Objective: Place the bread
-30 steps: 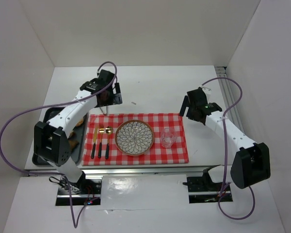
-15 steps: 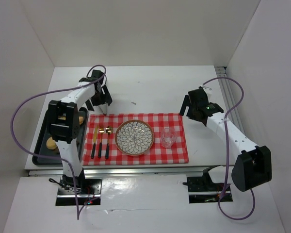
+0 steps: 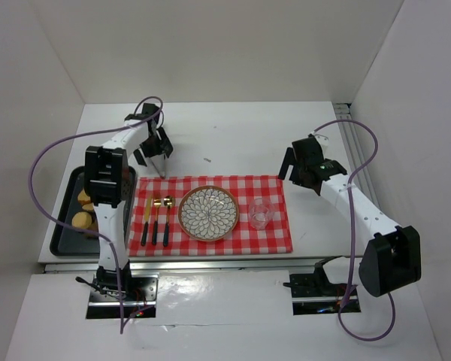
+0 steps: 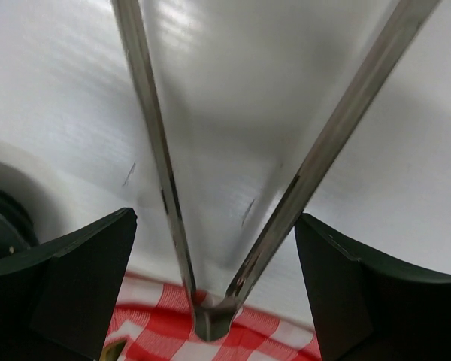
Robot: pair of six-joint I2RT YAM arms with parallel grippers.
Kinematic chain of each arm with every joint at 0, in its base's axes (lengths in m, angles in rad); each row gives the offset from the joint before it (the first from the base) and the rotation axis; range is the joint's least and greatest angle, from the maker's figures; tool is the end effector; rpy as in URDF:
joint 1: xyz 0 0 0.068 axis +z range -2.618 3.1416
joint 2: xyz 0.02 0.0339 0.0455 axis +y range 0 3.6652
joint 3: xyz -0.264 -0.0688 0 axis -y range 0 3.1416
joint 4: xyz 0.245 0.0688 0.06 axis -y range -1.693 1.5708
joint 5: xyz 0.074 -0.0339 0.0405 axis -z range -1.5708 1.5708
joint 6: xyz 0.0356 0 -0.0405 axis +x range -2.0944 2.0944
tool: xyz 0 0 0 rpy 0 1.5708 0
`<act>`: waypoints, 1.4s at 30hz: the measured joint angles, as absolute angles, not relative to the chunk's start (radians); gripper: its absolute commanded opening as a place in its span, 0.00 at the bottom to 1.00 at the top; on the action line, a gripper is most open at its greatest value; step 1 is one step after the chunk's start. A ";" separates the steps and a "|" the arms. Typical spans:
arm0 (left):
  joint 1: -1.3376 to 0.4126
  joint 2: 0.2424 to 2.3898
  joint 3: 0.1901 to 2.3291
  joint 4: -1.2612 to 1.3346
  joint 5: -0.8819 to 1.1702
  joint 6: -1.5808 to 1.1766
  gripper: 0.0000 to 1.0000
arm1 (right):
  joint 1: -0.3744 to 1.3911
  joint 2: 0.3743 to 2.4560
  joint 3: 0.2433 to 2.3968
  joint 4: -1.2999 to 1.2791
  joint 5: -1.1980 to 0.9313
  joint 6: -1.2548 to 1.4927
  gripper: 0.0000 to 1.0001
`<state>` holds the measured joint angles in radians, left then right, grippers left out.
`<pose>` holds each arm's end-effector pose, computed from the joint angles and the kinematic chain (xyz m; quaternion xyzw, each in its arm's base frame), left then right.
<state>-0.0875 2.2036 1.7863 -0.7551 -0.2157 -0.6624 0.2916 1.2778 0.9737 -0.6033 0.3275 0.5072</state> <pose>0.4655 -0.0332 0.1817 -0.2967 0.9285 0.0261 0.2217 0.2540 0.0643 0.2653 0.1531 0.9217 -0.0171 0.3559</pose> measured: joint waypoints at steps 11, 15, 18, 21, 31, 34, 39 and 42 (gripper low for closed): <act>-0.038 2.318 1.951 -0.780 -0.209 -0.658 0.95 | 0.290 1.283 0.974 -0.602 0.326 0.508 1.00; -0.033 2.335 1.978 -0.781 -0.207 -0.659 0.80 | 0.290 1.304 0.974 -0.602 0.331 0.504 1.00; -0.033 2.339 1.982 -0.781 -0.208 -0.657 0.64 | 0.290 1.319 0.974 -0.603 0.337 0.503 1.00; -0.034 2.339 1.982 -0.780 -0.208 -0.657 0.45 | 0.290 1.325 0.974 -0.603 0.339 0.500 1.00; -0.034 2.124 1.952 -0.777 -0.229 -0.627 0.34 | 0.290 1.335 0.988 -0.605 0.359 0.496 1.00; -0.028 1.947 1.907 -0.769 -0.219 -0.611 0.36 | 0.290 1.336 0.989 -0.606 0.360 0.496 1.00; 0.000 1.715 1.785 -0.739 -0.146 -0.582 0.37 | 0.289 1.335 0.991 -0.605 0.348 0.496 1.00; 0.027 1.603 1.639 -0.747 -0.078 -0.564 0.38 | 0.289 1.335 0.991 -0.598 0.324 0.496 1.00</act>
<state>0.0269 1.6032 1.6390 -0.7467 -0.0780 -0.5644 0.2890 1.3354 0.9913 -0.5980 0.3244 0.4957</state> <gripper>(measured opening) 0.376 0.999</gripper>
